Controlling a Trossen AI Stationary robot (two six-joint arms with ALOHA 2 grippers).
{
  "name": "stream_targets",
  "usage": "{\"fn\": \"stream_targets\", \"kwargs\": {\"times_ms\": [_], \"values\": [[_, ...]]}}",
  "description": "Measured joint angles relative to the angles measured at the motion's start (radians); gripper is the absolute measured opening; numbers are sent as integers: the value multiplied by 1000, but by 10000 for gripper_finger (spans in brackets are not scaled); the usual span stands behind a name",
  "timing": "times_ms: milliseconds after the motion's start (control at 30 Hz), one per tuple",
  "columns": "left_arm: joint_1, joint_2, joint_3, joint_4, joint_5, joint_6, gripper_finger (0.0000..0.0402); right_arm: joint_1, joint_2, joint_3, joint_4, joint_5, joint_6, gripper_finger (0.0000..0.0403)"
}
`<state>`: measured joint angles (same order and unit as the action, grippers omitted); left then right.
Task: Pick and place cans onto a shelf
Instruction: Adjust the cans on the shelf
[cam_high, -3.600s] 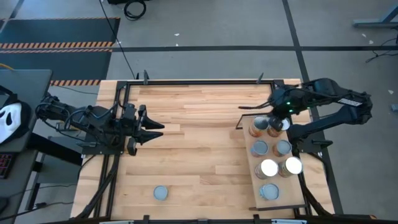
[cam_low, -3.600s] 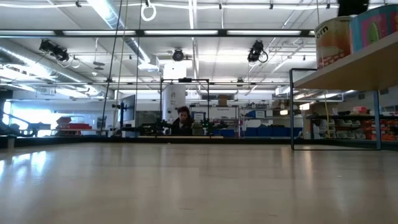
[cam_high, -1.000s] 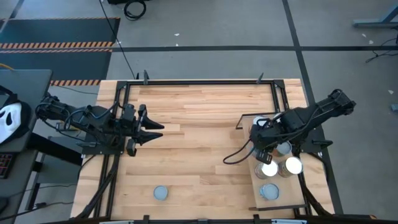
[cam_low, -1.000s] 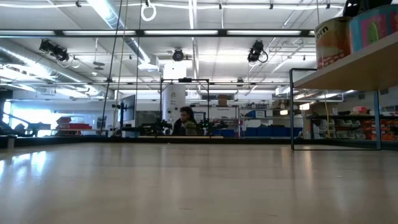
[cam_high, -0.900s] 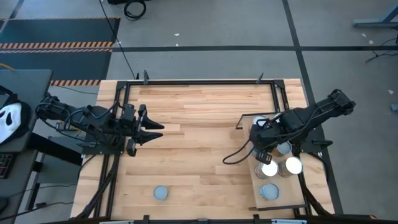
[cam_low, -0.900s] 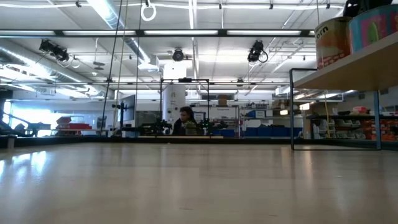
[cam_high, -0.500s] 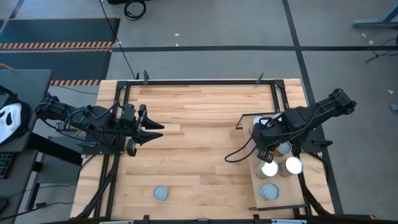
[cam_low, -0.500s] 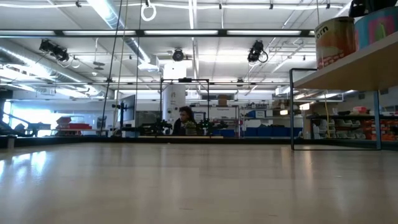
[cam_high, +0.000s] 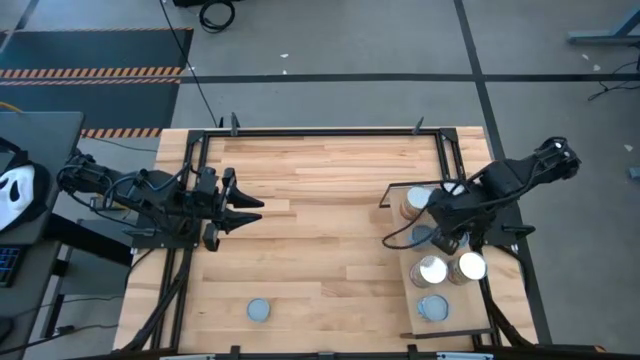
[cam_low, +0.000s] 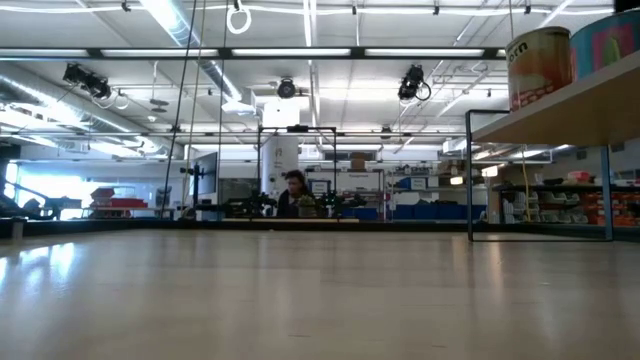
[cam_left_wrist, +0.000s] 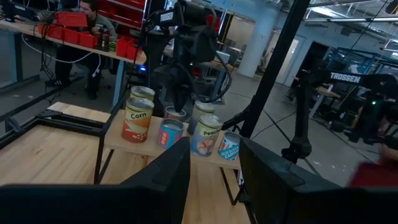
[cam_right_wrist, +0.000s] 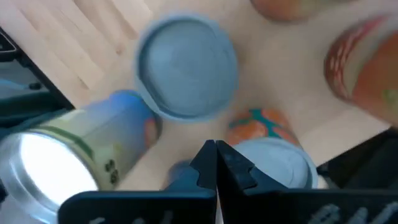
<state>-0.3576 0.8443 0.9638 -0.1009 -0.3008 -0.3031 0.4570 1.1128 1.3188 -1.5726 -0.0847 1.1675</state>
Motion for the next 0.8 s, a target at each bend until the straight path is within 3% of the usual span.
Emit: {"fn": "stream_targets", "kwargs": {"times_ms": [367, 800], "values": [[0, 0, 0, 0, 0, 0, 144, 87, -94, -178, 12, -15, 189, 2], [0, 0, 0, 0, 0, 0, 144, 85, -88, -188, 18, 20, 203, 2]]}}
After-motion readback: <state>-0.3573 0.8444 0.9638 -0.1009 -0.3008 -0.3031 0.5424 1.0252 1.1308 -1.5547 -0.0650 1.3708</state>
